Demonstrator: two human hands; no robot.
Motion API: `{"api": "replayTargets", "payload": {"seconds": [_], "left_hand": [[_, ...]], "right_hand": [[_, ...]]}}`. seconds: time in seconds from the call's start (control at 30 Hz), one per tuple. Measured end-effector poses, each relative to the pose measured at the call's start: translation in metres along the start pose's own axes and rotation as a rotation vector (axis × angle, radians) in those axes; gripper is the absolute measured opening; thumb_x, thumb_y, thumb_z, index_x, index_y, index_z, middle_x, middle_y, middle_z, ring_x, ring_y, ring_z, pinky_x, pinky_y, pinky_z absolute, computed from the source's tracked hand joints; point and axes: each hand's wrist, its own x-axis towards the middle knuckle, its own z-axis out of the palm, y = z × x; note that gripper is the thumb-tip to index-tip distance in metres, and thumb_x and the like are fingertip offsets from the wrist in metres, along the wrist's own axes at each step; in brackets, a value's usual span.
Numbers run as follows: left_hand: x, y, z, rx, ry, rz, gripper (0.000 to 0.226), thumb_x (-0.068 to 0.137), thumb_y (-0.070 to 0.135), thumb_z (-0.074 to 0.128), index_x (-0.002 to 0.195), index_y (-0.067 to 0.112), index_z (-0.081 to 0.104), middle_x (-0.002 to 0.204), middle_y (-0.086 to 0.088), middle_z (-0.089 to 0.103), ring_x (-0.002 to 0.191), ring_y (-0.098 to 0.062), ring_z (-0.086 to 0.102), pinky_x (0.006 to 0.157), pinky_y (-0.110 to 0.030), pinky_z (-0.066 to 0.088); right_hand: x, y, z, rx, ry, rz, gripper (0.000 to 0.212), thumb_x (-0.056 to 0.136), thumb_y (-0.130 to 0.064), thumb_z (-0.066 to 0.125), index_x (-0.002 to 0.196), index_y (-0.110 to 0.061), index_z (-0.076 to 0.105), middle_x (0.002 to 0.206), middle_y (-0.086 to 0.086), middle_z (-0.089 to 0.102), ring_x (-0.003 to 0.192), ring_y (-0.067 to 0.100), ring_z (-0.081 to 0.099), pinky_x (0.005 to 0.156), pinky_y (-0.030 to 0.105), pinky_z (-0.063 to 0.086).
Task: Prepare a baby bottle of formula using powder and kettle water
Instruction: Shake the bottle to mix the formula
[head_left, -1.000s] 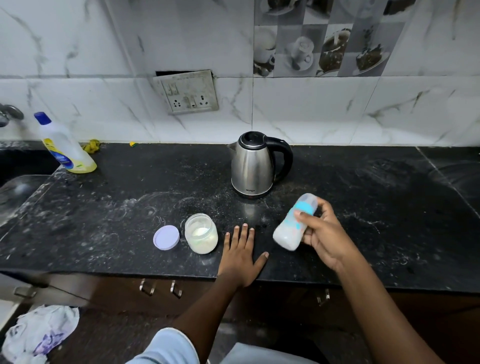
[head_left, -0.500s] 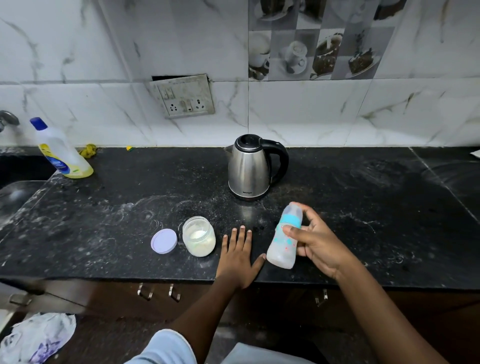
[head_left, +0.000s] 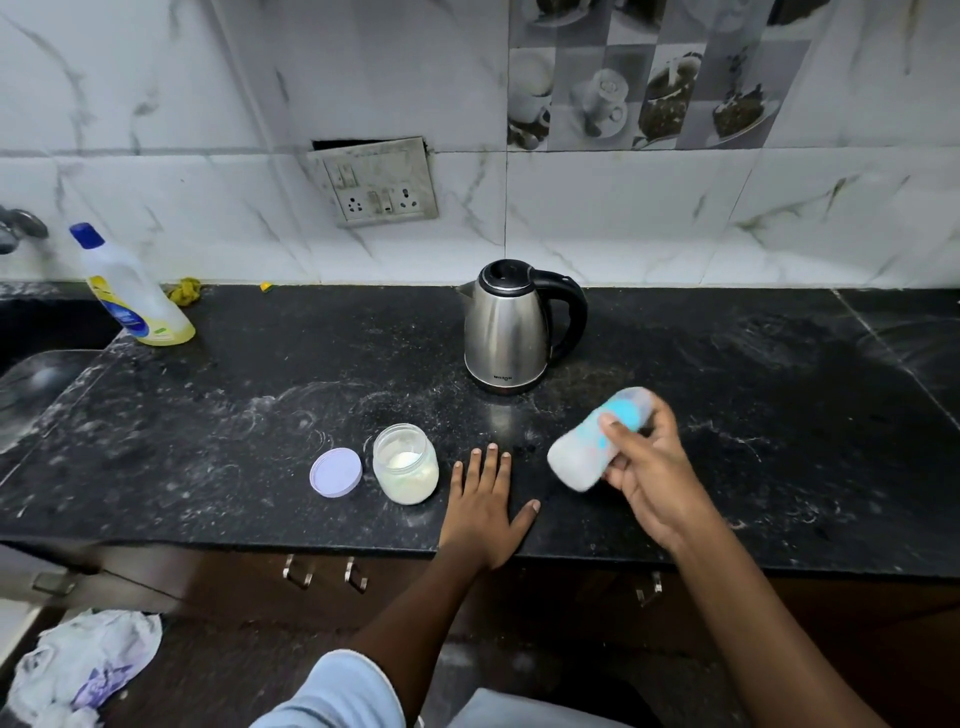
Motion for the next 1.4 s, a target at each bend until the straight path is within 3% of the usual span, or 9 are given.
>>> {"api": "replayTargets", "payload": {"seconds": [0.1, 0.27, 0.4, 0.57, 0.7, 1.0, 1.13, 1.3, 1.4], "left_hand": [[0.001, 0.0, -0.001, 0.019, -0.015, 0.006, 0.098, 0.092, 0.076, 0.004, 0.169, 0.016, 0.002, 0.178, -0.008, -0.007, 0.163, -0.028, -0.013, 0.131, -0.052, -0.008], [0.0, 0.0, 0.0, -0.003, 0.001, -0.001, 0.094, 0.097, 0.075, 0.011, 0.169, 0.016, 0.002, 0.178, -0.007, -0.007, 0.164, -0.027, -0.012, 0.131, -0.051, -0.009], [0.0, -0.001, -0.002, 0.011, -0.022, 0.005, 0.1, 0.089, 0.076, -0.001, 0.169, 0.016, 0.0, 0.177, -0.007, -0.009, 0.163, -0.027, -0.014, 0.131, -0.052, -0.009], [0.0, 0.001, -0.001, -0.001, -0.004, -0.005, 0.091, 0.1, 0.074, 0.016, 0.169, 0.017, 0.001, 0.177, -0.006, -0.008, 0.163, -0.027, -0.013, 0.131, -0.051, -0.009], [0.0, 0.0, -0.002, 0.019, -0.031, 0.007, 0.098, 0.092, 0.076, 0.003, 0.169, 0.016, -0.001, 0.177, -0.008, -0.01, 0.163, -0.028, -0.015, 0.131, -0.052, -0.009], [0.0, 0.0, -0.003, 0.018, -0.033, 0.013, 0.101, 0.088, 0.076, -0.001, 0.169, 0.015, 0.0, 0.177, -0.008, -0.01, 0.163, -0.028, -0.014, 0.131, -0.052, -0.008], [0.0, 0.001, -0.001, 0.001, 0.0, -0.001, 0.096, 0.094, 0.075, 0.009, 0.169, 0.016, 0.003, 0.177, -0.007, -0.006, 0.164, -0.028, -0.011, 0.131, -0.051, -0.008], [0.001, -0.001, -0.003, 0.017, -0.031, 0.025, 0.102, 0.087, 0.075, -0.002, 0.169, 0.015, -0.001, 0.177, -0.008, -0.01, 0.163, -0.029, -0.015, 0.131, -0.053, -0.008], [0.0, 0.0, 0.0, 0.006, 0.006, 0.014, 0.096, 0.094, 0.075, 0.009, 0.169, 0.015, 0.003, 0.177, -0.009, -0.005, 0.164, -0.029, -0.01, 0.131, -0.053, -0.007]], "right_hand": [[-0.007, -0.001, -0.005, -0.178, -0.236, 0.119, 0.071, 0.08, -0.007, 0.078, 0.142, -0.031, 0.053, 0.132, 0.027, 0.066, 0.12, 0.039, 0.068, 0.095, 0.059, 0.059], [0.002, 0.005, -0.002, 0.03, 0.069, 0.055, 0.052, 0.093, -0.01, 0.072, 0.139, -0.02, 0.049, 0.135, 0.022, 0.065, 0.116, 0.037, 0.071, 0.079, 0.048, 0.065], [-0.006, 0.007, -0.007, -0.192, -0.232, 0.169, 0.067, 0.082, -0.01, 0.079, 0.14, -0.029, 0.055, 0.132, 0.029, 0.066, 0.12, 0.043, 0.068, 0.091, 0.058, 0.06], [0.007, 0.011, -0.003, 0.008, 0.097, 0.071, 0.046, 0.095, -0.014, 0.072, 0.136, -0.021, 0.052, 0.133, 0.018, 0.067, 0.11, 0.033, 0.073, 0.077, 0.044, 0.065], [-0.002, 0.016, -0.005, -0.124, -0.169, 0.192, 0.062, 0.084, -0.011, 0.077, 0.14, -0.025, 0.054, 0.132, 0.028, 0.066, 0.117, 0.041, 0.07, 0.092, 0.056, 0.06], [0.004, 0.012, -0.006, -0.179, -0.262, 0.196, 0.064, 0.085, -0.007, 0.076, 0.142, -0.027, 0.054, 0.131, 0.028, 0.067, 0.12, 0.042, 0.068, 0.093, 0.06, 0.059], [0.011, 0.012, -0.002, -0.004, -0.025, 0.113, 0.054, 0.091, -0.012, 0.074, 0.14, -0.019, 0.052, 0.137, 0.025, 0.064, 0.112, 0.036, 0.072, 0.081, 0.048, 0.064], [0.002, 0.014, -0.005, -0.212, -0.299, 0.215, 0.062, 0.086, -0.006, 0.077, 0.14, -0.031, 0.056, 0.131, 0.03, 0.065, 0.119, 0.04, 0.069, 0.093, 0.059, 0.059], [0.006, 0.014, 0.002, -0.058, -0.073, 0.126, 0.051, 0.093, -0.006, 0.072, 0.137, -0.023, 0.054, 0.135, 0.027, 0.065, 0.108, 0.034, 0.073, 0.084, 0.051, 0.064]]}}
